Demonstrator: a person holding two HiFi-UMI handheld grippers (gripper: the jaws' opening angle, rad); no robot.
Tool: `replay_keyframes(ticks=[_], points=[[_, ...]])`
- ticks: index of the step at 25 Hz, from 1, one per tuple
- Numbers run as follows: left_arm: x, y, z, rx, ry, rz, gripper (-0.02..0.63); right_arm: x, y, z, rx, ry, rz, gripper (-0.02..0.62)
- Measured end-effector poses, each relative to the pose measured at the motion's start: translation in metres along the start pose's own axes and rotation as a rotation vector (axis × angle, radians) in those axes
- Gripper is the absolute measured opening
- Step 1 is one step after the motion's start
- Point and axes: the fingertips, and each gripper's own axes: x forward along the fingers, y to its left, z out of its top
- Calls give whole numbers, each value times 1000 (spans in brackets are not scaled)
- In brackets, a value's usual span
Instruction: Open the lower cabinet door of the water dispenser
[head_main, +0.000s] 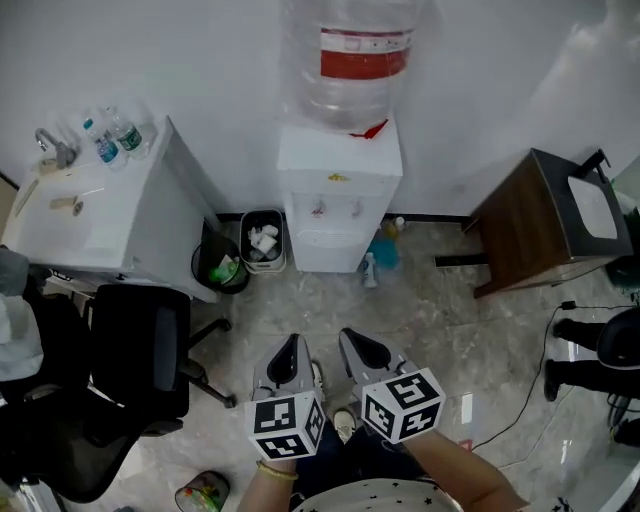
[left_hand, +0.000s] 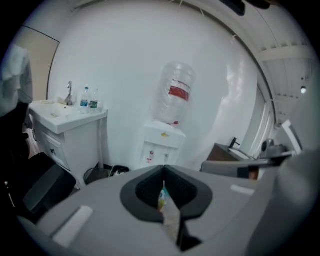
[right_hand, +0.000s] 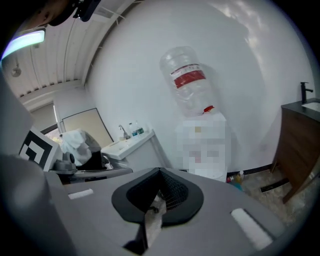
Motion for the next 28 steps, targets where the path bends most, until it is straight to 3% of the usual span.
replay_keyframes(ticks=[6, 10, 15, 19, 20, 21, 25, 28], points=[[90, -1, 1, 83, 86, -104, 6, 59, -62, 8, 49, -15, -144, -2], [147, -5, -19, 107, 119, -123, 6, 93, -115, -2, 88, -15, -216, -2], [215, -4, -67, 84, 178, -114, 6, 145, -190, -44, 57, 57, -267, -2], [275, 7, -121, 21, 205, -133, 6, 210, -260, -103, 66, 93, -265, 0], [289, 12, -136, 7, 211, -136, 6, 229, -278, -121, 77, 106, -252, 68], [304, 17, -151, 2, 221, -132, 6, 248, -297, -139, 79, 123, -245, 197], [349, 35, -217, 34, 294, -114, 6, 308, -369, -199, -27, 165, -282, 232], [370, 42, -260, 40, 333, -112, 6, 337, -398, -227, -67, 160, -247, 287]])
